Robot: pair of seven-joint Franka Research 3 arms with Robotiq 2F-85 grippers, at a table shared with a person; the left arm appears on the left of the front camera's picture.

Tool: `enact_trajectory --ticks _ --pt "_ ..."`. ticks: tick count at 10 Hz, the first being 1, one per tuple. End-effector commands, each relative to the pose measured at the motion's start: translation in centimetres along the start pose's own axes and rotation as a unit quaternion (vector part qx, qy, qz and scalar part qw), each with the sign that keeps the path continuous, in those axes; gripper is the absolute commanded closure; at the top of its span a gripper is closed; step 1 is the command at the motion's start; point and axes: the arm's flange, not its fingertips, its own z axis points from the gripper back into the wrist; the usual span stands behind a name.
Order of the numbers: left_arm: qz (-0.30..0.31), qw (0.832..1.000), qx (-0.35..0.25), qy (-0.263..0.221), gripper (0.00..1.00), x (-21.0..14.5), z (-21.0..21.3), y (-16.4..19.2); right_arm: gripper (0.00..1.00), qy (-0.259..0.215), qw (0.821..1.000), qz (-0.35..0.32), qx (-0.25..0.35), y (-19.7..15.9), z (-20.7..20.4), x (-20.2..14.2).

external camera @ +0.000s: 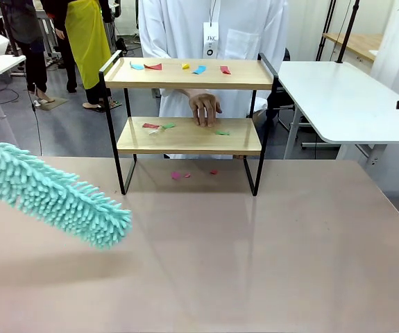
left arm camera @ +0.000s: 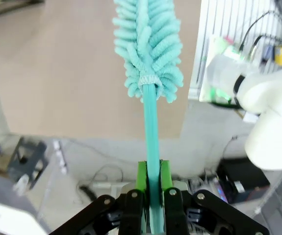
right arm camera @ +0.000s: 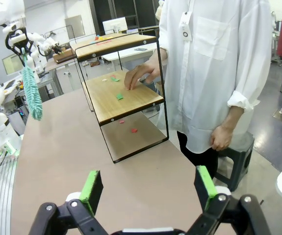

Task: Clean the shelf.
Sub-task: Clean the specific section of the Shelf indicated by the human with the Duster.

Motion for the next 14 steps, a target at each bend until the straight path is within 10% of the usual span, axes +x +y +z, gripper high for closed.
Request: enact_trajectory --ticks 1,5,10,14 --pt "-0.019 0.995 -0.027 -0.093 0.87 -0.5 -0.8 -1.0 0.0 0.002 1.0 0.003 0.001 0.1 -0.1 0.3" --pt "0.101 0.963 -0.084 -0.234 0.87 6.3 -2.7 -4.9 0.0 0.002 1.0 0.003 0.001 0.1 -0.1 0.3" --pt "0.326 0.856 -0.047 -0.399 0.87 16.6 -6.5 -6.8 0.0 0.002 1.0 0.003 0.001 0.1 -0.1 0.3" --pt "0.327 0.865 -0.073 -0.373 0.87 14.8 -5.6 -6.3 0.0 0.002 1.0 0.003 0.001 0.1 -0.1 0.3"
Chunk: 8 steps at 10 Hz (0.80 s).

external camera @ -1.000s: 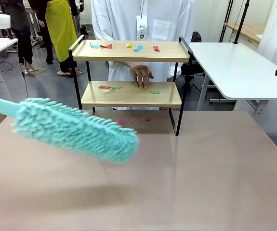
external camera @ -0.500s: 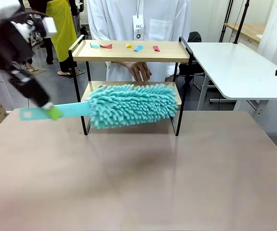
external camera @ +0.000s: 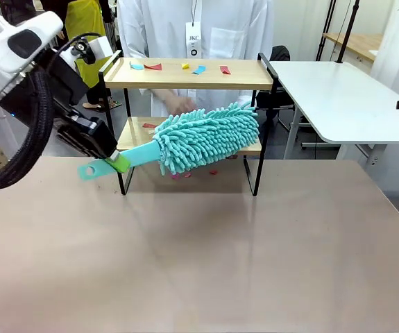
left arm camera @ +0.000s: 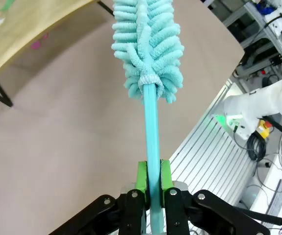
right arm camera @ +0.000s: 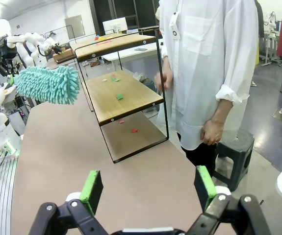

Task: Clean the shelf.
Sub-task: Clean the specific section of the Shelf indicated by the human with the Duster.

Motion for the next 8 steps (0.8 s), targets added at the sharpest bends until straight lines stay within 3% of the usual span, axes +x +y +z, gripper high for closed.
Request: enact_trajectory --ticks 1,2,5,8 --pt "0.001 1.0 0.001 -0.001 0.87 0.1 -0.5 -0.4 0.0 0.002 1.0 0.003 0.001 0.1 -0.1 0.3" --pt "0.033 0.999 0.006 0.0 0.87 1.3 -2.1 -1.4 0.0 0.002 1.0 0.003 0.001 0.1 -0.1 0.3" --pt "0.112 0.991 0.04 -0.063 0.87 3.4 -6.3 -4.1 0.0 0.002 1.0 0.003 0.001 0.1 -0.1 0.3" --pt "0.153 0.98 0.046 -0.122 0.87 5.1 -9.3 -5.3 0.0 0.002 1.0 0.003 0.001 0.1 -0.1 0.3"
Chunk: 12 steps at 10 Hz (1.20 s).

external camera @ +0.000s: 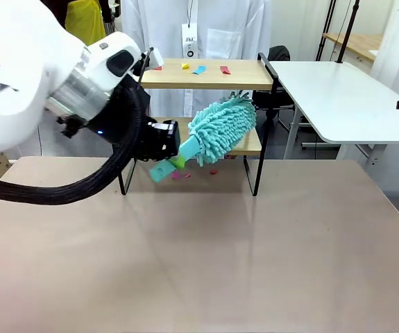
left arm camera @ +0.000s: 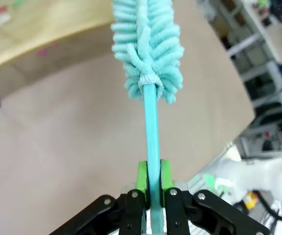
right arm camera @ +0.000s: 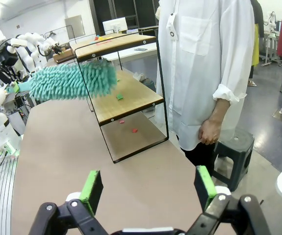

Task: Clean the shelf.
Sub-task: Clean the specific section of the Shelf indicated by the human with the Duster.

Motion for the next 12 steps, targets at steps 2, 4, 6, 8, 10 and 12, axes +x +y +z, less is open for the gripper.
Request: enact_trajectory --ticks 2,4,6,8,10,12 --pt "0.047 0.997 -0.02 -0.053 0.87 1.6 -4.1 -1.8 0.0 0.002 1.0 0.003 0.001 0.1 -0.1 0.3" --pt "0.069 0.995 -0.013 -0.07 0.87 2.5 -7.0 -3.3 0.0 0.002 1.0 0.003 0.001 0.1 -0.1 0.3" --pt "0.1 0.991 -0.003 -0.094 0.87 3.6 -9.6 -4.1 0.0 0.002 1.0 0.003 0.001 0.1 -0.1 0.3" --pt "0.132 0.985 0.009 -0.112 0.87 4.2 -12.0 -4.5 0.0 0.002 1.0 0.003 0.001 0.1 -0.1 0.3" --pt "0.148 0.982 0.014 -0.113 0.87 4.1 -13.7 -4.8 0.0 0.002 1.0 0.003 0.001 0.1 -0.1 0.3" --pt "0.156 0.981 0.009 -0.113 0.87 4.2 -14.6 -5.0 0.0 0.002 1.0 0.003 0.001 0.1 -0.1 0.3"
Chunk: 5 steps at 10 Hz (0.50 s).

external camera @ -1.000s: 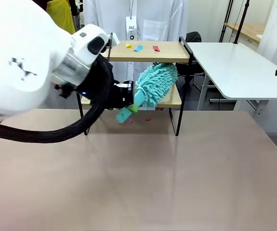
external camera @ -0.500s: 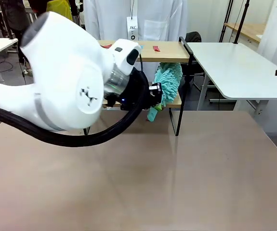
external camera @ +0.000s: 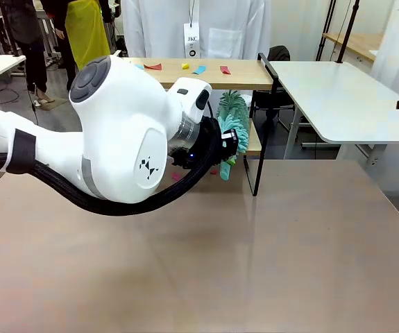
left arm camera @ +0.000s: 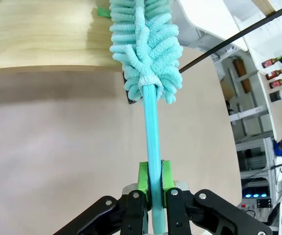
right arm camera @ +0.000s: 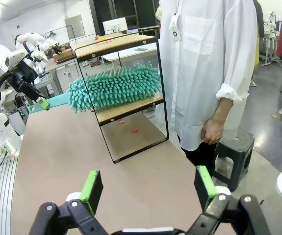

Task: Clean the shelf.
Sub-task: Clean the specific section of the Shelf indicated by the human with the Duster.

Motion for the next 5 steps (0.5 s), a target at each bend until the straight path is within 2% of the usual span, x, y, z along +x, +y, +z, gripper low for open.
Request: enact_trajectory --ticks 1,5 --pt "0.008 1.0 0.01 -0.004 0.87 -0.2 -1.2 -3.3 0.0 0.002 1.0 0.003 0.001 0.1 -0.1 0.3" --pt "0.027 0.999 0.044 0.007 0.87 0.2 -2.7 -2.7 0.0 0.002 1.0 0.003 0.001 0.1 -0.1 0.3"
